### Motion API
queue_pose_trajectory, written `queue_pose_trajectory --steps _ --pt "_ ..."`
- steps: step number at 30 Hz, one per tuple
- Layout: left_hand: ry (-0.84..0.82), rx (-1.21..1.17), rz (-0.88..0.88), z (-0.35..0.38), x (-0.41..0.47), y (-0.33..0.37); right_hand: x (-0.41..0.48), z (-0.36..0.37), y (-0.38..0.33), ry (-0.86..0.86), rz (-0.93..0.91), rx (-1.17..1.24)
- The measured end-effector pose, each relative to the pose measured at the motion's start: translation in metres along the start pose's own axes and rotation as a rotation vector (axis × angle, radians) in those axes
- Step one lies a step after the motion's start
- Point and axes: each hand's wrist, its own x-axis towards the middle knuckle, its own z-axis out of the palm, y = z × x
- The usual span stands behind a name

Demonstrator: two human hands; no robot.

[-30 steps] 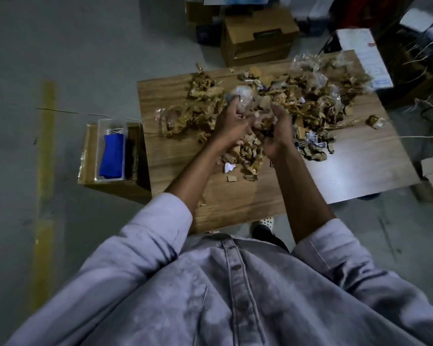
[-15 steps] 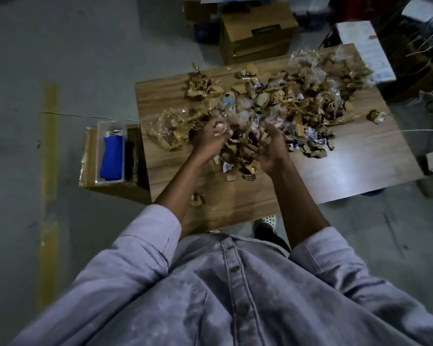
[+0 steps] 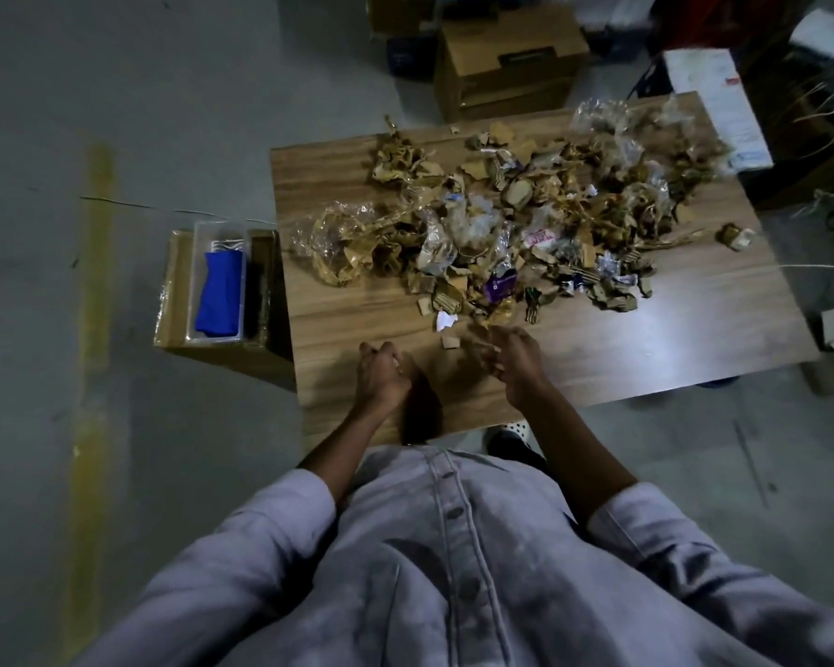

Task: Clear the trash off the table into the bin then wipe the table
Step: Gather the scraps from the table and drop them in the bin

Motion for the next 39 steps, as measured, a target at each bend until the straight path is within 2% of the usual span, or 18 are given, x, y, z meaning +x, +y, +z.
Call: queue_pose_trajectory --steps 4,10,12,15,16,18,22,23,25,28,30,34,36,39 --pt "-0.014 -0.175 -0.031 0.005 0.015 0.025 -0.003 0.003 0.002 -0.045 0.005 -0.033" --pt "-0.184 -0.51 -0.122 0.014 0.042 0.098 -0.016 -0.009 0.011 -0.022 0.038 -0.084" --pt "-0.267 -0.582 -0.103 0.015 0.051 0.123 -0.016 -0.017 0.014 -0.025 0.053 -0.08" --pt "-0.323 -0.517 0.024 0.008 0.051 0.16 -0.009 -0.026 0.007 -0.016 0.053 -0.053" --pt "-0.3 -0.422 0.083 0.005 0.048 0.168 -0.005 -0.028 0.001 -0.012 0.043 -0.038" --pt "-0.12 -0.249 0.188 -0.004 0.039 0.171 0.006 -0.032 -0.014 -0.001 0.015 0.002" --pt "0.406 -0.354 0.367 -0.029 0.047 0.122 0.032 -0.029 -0.047 0.061 -0.033 0.037" --pt "0.521 -0.37 0.355 -0.037 0.06 0.106 0.039 -0.027 -0.053 0.082 -0.046 0.037" --pt "0.631 -0.362 0.155 -0.058 0.092 0.08 0.05 -0.019 -0.058 0.14 -0.096 0.01" --pt "0.6 -0.427 -0.155 -0.087 0.139 0.063 0.063 -0.012 -0.059 0.263 -0.253 -0.3" --pt "0.569 -0.444 -0.194 -0.097 0.171 0.057 0.066 -0.013 -0.068 0.331 -0.307 -0.445" --pt "0.504 -0.626 -0.091 -0.096 0.221 0.055 0.087 -0.039 -0.098 0.493 -0.417 -0.433" --pt "0.441 -0.657 -0.003 -0.088 0.224 0.072 0.099 -0.056 -0.111 0.566 -0.39 -0.405" --pt "0.316 -0.729 0.037 -0.066 0.223 0.103 0.114 -0.066 -0.122 0.592 -0.322 -0.342"
